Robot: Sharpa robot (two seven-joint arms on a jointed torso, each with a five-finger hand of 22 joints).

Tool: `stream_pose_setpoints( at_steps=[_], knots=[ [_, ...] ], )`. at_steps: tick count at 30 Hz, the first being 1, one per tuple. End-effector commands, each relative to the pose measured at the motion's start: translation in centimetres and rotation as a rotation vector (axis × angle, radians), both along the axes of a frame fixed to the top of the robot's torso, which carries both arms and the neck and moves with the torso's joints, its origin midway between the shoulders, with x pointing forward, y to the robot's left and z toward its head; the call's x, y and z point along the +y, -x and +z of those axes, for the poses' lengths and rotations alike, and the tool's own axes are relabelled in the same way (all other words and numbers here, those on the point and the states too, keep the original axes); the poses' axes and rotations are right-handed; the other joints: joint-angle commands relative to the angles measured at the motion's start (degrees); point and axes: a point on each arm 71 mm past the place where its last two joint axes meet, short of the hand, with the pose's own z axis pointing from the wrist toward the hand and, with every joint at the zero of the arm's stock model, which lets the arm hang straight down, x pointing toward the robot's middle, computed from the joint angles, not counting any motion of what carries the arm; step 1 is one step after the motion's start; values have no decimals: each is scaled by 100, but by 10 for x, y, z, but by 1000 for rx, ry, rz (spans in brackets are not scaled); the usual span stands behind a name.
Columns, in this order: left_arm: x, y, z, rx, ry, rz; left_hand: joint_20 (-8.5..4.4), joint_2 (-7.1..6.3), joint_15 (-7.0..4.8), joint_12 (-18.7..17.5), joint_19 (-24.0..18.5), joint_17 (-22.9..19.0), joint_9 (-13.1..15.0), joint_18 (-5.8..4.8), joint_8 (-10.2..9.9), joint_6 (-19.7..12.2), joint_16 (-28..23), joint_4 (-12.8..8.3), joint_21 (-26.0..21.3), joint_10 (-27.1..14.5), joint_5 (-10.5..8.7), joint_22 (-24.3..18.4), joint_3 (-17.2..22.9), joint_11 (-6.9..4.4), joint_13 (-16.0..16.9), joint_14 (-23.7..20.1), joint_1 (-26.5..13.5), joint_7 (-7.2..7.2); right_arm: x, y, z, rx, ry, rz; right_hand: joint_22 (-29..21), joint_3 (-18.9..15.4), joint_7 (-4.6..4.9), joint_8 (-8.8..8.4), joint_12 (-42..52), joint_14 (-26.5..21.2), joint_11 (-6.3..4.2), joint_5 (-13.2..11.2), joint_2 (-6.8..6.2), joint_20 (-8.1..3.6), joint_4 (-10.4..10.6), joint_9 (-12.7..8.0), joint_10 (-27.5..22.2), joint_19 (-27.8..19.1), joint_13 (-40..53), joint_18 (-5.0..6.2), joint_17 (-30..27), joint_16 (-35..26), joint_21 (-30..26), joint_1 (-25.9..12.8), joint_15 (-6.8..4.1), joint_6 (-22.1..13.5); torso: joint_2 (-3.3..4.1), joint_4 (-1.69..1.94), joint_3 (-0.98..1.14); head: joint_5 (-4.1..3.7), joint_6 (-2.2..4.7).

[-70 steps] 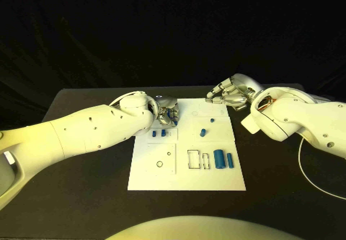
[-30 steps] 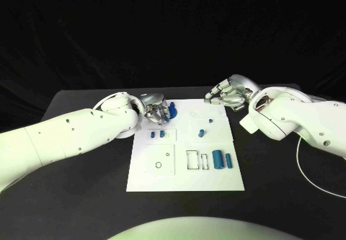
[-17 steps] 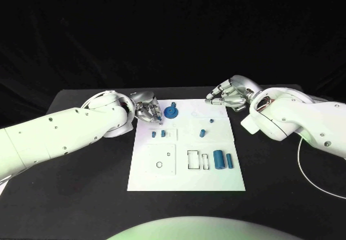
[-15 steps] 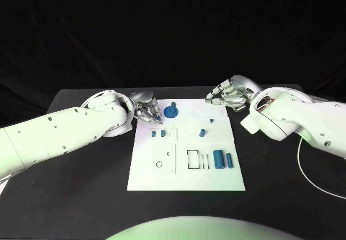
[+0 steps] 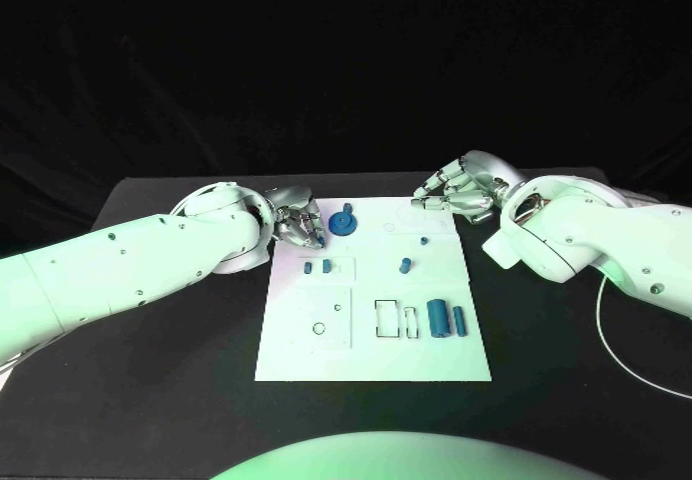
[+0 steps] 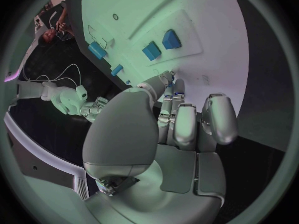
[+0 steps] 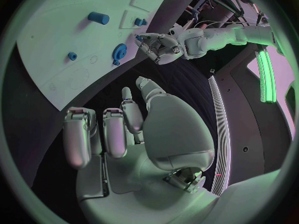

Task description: Assemble the parts on the task board

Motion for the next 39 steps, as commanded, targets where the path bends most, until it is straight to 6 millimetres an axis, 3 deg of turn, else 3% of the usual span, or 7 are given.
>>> stream_pose_setpoints(
  at_steps=[1,24,32,39],
  knots=[
    [-2,0,-3,-8,-43,-21,-22,-10,-10,-27,183,-5,2,-53,-7,37,16,6,0,57,-23,568,-28,2,8,125,-50,6,2,1,0,1,5,17,151,16,9,21,-2,312,-12,20,8,11,15,8,-28,-18,5,86,1,-36,-19,50,45,-28,0,0,-1,-8,-12],
    [-5,1,-8,-7,-88,-29,-23,-17,-13,-42,184,2,-2,-55,-18,32,23,-10,12,57,-24,575,-31,-2,9,124,-50,1,3,1,0,1,5,20,151,16,9,21,-2,312,-12,20,8,11,15,8,-28,-18,5,86,1,-36,-19,50,45,-28,-4,3,-5,19,-23],
    [-4,-1,-8,-7,-90,-23,22,-96,66,-219,165,-52,-93,-55,-229,-258,27,-33,-38,-179,-19,564,-33,106,-40,109,-143,108,3,1,0,0,5,21,146,17,9,22,-12,312,-12,43,5,11,17,10,-33,-20,-2,87,0,-37,-22,52,44,-32,-3,3,-3,15,-33],
    [-4,-1,-9,2,-96,-25,56,-155,102,-228,145,-93,-129,-45,-280,-370,25,-39,-106,-298,-20,538,-44,149,-58,97,-198,144,3,1,0,0,5,20,146,17,9,22,-12,312,-12,43,5,11,17,10,-33,-20,-2,87,0,-37,-22,52,44,-32,-6,0,-2,15,-44]
  ],
)
